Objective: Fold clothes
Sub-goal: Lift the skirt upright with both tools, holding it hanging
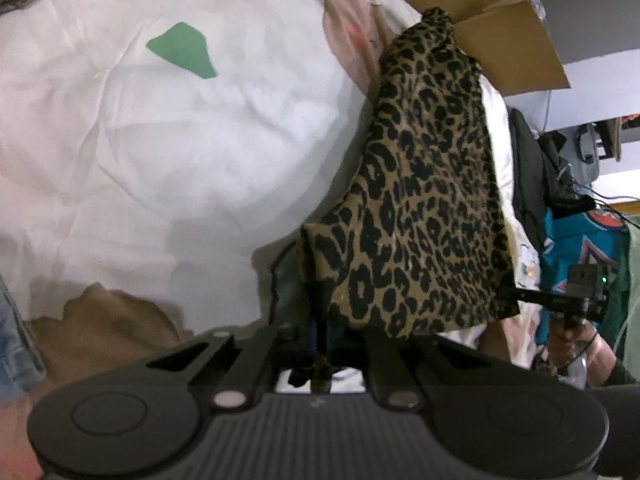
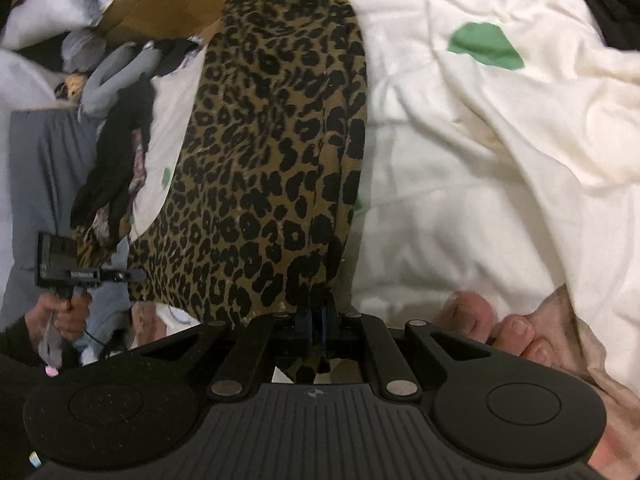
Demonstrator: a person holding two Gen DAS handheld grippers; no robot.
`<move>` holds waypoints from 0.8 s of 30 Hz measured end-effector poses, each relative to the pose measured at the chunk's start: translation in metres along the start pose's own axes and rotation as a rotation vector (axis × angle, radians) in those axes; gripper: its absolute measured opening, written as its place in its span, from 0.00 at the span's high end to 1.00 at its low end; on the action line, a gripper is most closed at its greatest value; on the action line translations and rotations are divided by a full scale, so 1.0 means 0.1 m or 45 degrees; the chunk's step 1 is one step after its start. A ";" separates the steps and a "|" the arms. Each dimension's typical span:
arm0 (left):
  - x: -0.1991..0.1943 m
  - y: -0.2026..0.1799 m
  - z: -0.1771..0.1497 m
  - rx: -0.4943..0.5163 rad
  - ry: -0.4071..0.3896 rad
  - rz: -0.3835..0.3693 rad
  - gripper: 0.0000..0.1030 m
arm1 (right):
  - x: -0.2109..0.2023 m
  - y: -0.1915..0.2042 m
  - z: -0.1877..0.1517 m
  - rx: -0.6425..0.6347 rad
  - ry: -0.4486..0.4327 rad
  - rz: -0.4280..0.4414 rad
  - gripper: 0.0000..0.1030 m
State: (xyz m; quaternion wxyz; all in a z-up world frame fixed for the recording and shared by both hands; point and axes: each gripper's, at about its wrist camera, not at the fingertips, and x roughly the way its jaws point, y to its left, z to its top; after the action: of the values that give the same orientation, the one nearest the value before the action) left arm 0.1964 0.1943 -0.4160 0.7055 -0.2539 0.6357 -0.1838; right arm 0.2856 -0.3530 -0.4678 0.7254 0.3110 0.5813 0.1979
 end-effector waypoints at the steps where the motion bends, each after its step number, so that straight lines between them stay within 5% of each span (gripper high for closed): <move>1: -0.01 0.02 0.00 -0.001 -0.004 0.004 0.96 | 0.03 0.02 -0.01 -0.001 0.003 -0.010 0.98; 8: 0.10 0.07 -0.02 -0.021 -0.028 0.041 0.91 | 0.20 0.00 0.01 0.040 0.032 -0.047 0.87; 19: 0.22 0.17 -0.04 -0.062 -0.025 -0.014 0.77 | 0.31 -0.08 0.06 0.074 0.036 0.007 0.88; 22: 0.23 0.17 -0.05 -0.067 -0.020 -0.033 0.85 | 0.32 -0.09 0.06 0.079 0.041 0.022 0.88; 24: 0.23 0.17 -0.06 -0.070 -0.016 -0.046 0.95 | 0.31 -0.07 0.07 0.072 0.041 0.030 0.97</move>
State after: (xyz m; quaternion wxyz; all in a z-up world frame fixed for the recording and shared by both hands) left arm 0.1927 0.1941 -0.4451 0.6987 -0.2860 0.6313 -0.1774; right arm 0.2993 -0.3399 -0.4942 0.7044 0.3350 0.5947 0.1949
